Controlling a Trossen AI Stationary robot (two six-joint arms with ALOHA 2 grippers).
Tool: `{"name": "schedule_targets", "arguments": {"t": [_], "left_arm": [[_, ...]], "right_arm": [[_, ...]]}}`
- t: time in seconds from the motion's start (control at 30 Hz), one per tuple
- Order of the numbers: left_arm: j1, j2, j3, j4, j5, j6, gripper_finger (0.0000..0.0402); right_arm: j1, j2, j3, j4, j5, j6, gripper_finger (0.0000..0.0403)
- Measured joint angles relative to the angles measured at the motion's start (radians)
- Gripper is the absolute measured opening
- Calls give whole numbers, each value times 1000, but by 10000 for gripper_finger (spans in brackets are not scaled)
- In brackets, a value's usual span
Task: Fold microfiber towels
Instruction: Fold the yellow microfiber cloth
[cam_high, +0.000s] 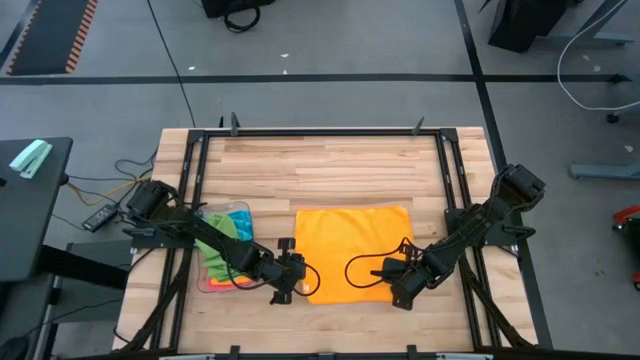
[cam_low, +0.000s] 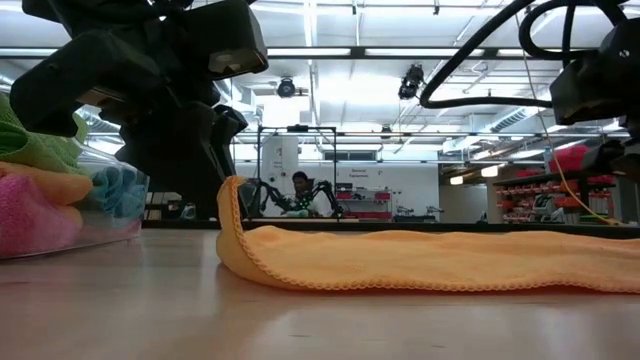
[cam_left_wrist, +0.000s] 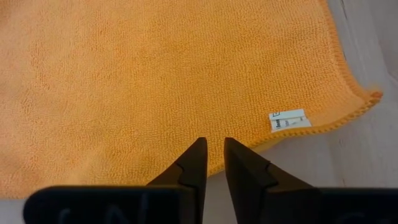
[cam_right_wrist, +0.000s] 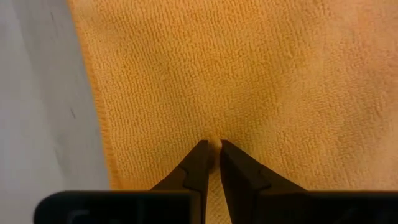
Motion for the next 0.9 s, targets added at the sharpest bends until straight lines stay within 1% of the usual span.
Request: {"name": "schedule_targets", "arguments": {"t": [0.2,0.27,0.43,0.57,0.73,0.9], "left_arm": [[0,-1,0,0,0,0,61],[0,-1,0,0,0,0,64],[0,-1,0,0,0,0,68],[0,-1,0,0,0,0,63],[0,-1,0,0,0,-3,58],[-5,-1,0,0,3,-2,57]], "right_arm": [[0,0,15,-27,-26,-1,43],[0,0,40,-70,-46,-2,43],[1,0,115,-209,-49,-1,43],[1,0,154,-261,-50,-18,43],[1,0,181,-219,-25,-67,43],[1,0,186,-88,31,-144,43]]}}
